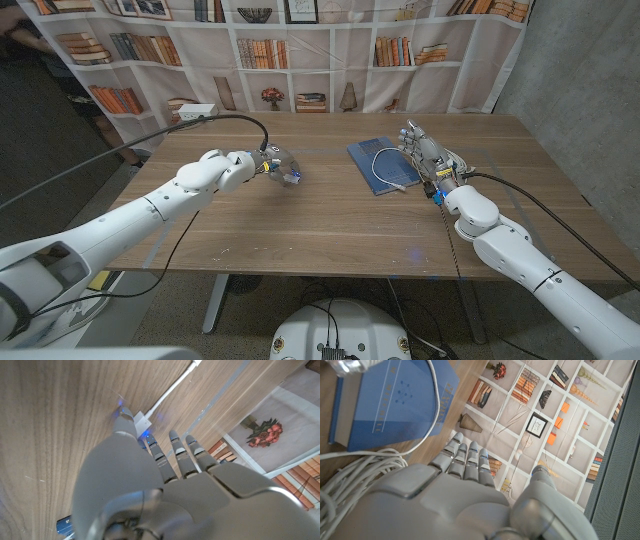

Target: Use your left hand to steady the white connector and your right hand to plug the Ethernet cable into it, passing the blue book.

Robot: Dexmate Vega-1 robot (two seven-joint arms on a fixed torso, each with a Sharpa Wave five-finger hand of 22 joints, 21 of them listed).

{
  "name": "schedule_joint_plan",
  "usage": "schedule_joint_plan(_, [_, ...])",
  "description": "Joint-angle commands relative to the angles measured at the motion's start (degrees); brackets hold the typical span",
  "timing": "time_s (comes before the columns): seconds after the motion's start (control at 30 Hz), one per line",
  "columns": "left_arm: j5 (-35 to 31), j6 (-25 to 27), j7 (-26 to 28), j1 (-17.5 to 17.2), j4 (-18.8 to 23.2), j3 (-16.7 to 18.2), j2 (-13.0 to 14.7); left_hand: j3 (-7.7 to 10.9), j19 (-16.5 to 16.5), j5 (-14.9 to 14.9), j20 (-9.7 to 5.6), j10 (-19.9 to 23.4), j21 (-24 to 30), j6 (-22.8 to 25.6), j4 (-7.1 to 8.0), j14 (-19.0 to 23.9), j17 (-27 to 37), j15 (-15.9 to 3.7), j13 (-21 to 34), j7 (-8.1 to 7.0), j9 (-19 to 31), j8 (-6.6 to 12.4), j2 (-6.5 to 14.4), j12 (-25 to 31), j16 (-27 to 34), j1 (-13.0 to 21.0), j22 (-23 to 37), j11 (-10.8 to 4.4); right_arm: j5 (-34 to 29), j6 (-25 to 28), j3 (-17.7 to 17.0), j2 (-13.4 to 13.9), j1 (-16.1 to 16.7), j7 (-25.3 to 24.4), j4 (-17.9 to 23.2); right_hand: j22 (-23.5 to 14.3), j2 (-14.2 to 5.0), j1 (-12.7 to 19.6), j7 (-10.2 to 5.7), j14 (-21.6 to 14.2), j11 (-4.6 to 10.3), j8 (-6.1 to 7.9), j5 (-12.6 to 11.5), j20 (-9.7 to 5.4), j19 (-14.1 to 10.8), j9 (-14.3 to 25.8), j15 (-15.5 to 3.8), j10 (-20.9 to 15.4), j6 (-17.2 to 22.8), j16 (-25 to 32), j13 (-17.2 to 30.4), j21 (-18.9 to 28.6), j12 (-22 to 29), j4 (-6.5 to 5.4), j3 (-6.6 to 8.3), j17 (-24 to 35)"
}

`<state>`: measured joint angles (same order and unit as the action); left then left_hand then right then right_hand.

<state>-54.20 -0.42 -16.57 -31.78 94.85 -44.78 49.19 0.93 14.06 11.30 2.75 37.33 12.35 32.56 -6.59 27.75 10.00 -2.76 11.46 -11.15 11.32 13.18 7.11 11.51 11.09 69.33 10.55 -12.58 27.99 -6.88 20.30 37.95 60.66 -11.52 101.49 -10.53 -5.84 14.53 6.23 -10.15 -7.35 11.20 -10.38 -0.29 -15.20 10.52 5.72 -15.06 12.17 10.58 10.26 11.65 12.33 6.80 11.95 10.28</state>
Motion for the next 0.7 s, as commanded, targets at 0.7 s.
schedule_joint_plan(0.7, [3.4,0.3,-0.2,1.6,-4.7,-2.9,-2.8,1.68,3.3,0.0,-1.95,13.0,0.6,13.5,-0.39,6.5,0.2,-8.62,-0.3,1.06,-0.5,3.99,0.5,1.5,0.7,1.2,0.0,0.06,0.6,0.0,0.3,-0.3,-0.8,0.6,-1.4,-0.1,0.38,-0.1,-0.15,-0.1,0.13,-0.02,0.3,0.24,0.3,0.3,0.23,-0.5,0.0,0.0,0.3,0.0,-0.1,-0.21,-0.01,0.2])
